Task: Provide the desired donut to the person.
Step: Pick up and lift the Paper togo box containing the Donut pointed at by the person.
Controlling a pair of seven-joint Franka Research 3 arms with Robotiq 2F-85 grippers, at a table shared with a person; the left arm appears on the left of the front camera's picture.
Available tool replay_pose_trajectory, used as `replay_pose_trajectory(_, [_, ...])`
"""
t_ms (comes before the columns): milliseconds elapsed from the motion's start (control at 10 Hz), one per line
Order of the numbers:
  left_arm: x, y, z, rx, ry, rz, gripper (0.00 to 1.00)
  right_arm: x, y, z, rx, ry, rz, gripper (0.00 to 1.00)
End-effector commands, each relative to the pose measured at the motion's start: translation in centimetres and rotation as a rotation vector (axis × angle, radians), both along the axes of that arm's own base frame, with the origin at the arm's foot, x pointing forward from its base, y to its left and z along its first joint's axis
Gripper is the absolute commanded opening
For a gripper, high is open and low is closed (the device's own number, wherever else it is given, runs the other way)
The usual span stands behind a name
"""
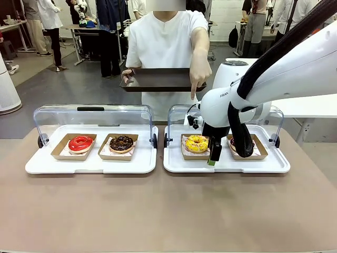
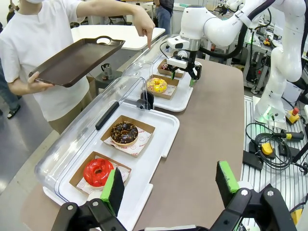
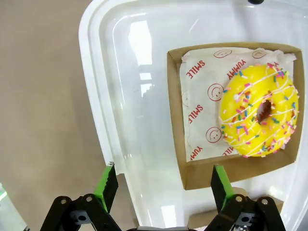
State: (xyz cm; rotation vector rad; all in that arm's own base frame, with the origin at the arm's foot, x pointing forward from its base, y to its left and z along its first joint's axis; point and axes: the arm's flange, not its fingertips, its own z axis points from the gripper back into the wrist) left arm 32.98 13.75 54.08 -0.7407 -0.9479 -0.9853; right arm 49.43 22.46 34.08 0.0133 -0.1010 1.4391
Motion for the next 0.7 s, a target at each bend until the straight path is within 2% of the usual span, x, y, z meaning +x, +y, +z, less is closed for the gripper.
replay_pose_trajectory(0, [0.05,0.16,0.10,-0.014,-0.022,-0.008,1.00,0.76,0.12,-0.54,0.033,0.006,0.008,1.00])
replay_pose_trajectory(500, [0.05,0.16,0.10,-0.014,-0.022,-0.008,1.00,1.05,0.13,-0.88,0.029,0.002,0.026,1.00])
replay_pose_trajectory(600, [0.05,0.16,0.10,-0.014,-0.022,-0.008,1.00,1.04,0.10,-0.92,0.030,-0.002,0.036,0.42])
